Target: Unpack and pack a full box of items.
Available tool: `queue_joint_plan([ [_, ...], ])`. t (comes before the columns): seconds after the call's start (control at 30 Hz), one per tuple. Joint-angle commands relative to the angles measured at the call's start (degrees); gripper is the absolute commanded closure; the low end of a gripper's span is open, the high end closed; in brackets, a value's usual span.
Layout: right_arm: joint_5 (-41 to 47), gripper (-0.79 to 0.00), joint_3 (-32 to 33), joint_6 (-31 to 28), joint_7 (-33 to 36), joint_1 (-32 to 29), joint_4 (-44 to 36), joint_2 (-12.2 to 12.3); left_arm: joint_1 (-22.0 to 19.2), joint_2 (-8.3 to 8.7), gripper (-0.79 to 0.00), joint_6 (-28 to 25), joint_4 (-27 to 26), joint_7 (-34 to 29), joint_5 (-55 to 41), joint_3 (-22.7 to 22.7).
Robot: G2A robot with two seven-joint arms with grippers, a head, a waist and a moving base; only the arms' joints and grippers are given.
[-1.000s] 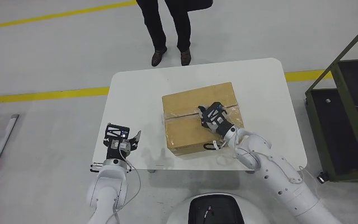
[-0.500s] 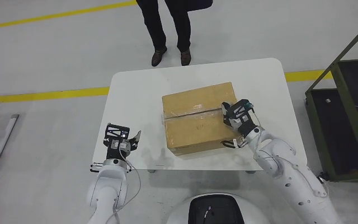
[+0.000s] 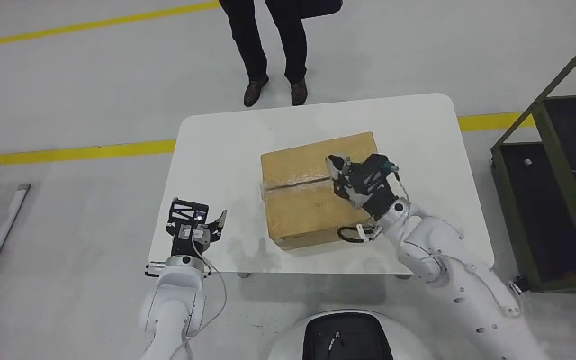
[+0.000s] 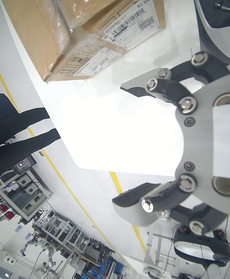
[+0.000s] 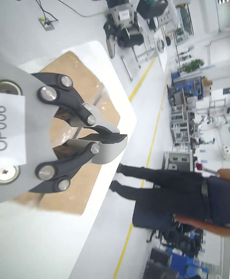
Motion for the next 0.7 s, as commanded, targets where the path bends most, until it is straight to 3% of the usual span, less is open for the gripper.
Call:
queue_joint_plan([
  [0.0, 0.3, 0.0, -5.0, -0.2, -1.0, 4.2, 4.3, -1.1, 0.0, 0.0, -0.785, 0.0, 0.0, 0.0, 0.0, 0.0],
  [0.17, 2.2, 0.0, -14.3, 0.9, -4.3, 12.1, 15.9, -4.3, 0.0, 0.0, -0.785, 0.0, 0.0, 0.0, 0.0, 0.0],
  [0.33, 4.8, 0.0, -18.8, 2.0, -5.4, 16.9, 25.5, -6.9, 0.0, 0.0, -0.785, 0.0, 0.0, 0.0, 0.0, 0.0],
  [0.5, 5.3, 0.0, -19.5, 3.1, -5.8, 17.7, 29.6, -7.9, 0.0, 0.0, -0.785, 0.0, 0.0, 0.0, 0.0, 0.0],
  [0.67, 4.3, 0.0, -17.0, 3.2, -5.9, 15.5, 29.0, -7.2, 0.0, 0.0, -0.785, 0.0, 0.0, 0.0, 0.0, 0.0],
])
